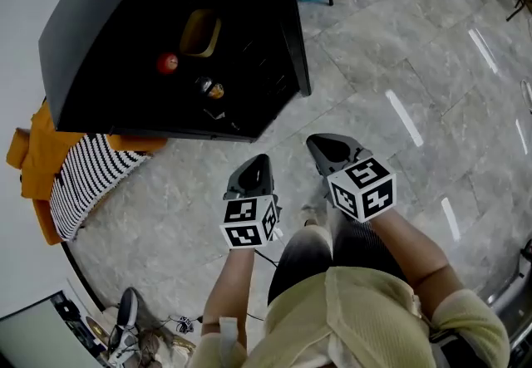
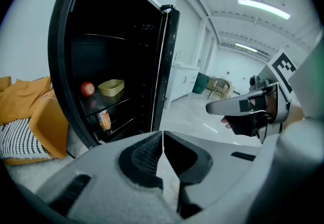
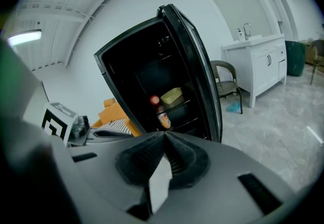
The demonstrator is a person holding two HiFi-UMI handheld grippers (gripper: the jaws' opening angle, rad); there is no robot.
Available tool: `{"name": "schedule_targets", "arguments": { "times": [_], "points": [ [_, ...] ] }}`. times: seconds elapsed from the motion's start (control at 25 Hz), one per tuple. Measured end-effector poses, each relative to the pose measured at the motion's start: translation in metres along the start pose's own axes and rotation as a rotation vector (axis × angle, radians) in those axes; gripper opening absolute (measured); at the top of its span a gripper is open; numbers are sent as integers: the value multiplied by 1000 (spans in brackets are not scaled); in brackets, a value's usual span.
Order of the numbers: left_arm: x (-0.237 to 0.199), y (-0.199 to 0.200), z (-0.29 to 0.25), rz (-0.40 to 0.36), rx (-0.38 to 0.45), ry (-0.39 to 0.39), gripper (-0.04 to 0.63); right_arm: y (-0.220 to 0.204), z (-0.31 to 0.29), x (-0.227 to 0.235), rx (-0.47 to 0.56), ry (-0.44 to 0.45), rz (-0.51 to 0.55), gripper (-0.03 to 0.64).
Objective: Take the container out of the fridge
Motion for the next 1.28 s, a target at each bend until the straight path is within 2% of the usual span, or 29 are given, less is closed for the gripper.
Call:
{"name": "schedule_targets", "arguments": {
  "times": [0.2,0.36,0.56,0.8,1.0,1.12,1.28],
  "points": [
    [-6,7,-18,-56,-3,22,26,7,-19,13,4,9,3,28],
    [-16,14,-32,-62,1,56,26,17,-34,21,10,23,17,28],
    [-32,26,-46,-82,23,49,26,26,-51,30,11,45,35,28],
    [-49,34,-62,8,29,54,26,27,-75,37,-24,69,46,28],
    [-58,49,-76,-12,52,59,26,31,-92,40,-53,90,68,28],
    [-71,58,-82,-13,52,88,26,32,-106,41,-70,102,66,28],
    [-86,70,-90,19,63,116,28,39,-121,43,-58,117,33,28]
  ]
}}
Point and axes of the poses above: the fingertips, and each gripper's own axes: z backward along the fingers, x to its right, y out of its top, the point moved 10 cm from there along z, backward along the fingers, and after that the axes turned 13 degrees about -x, right-handed, at the moved point
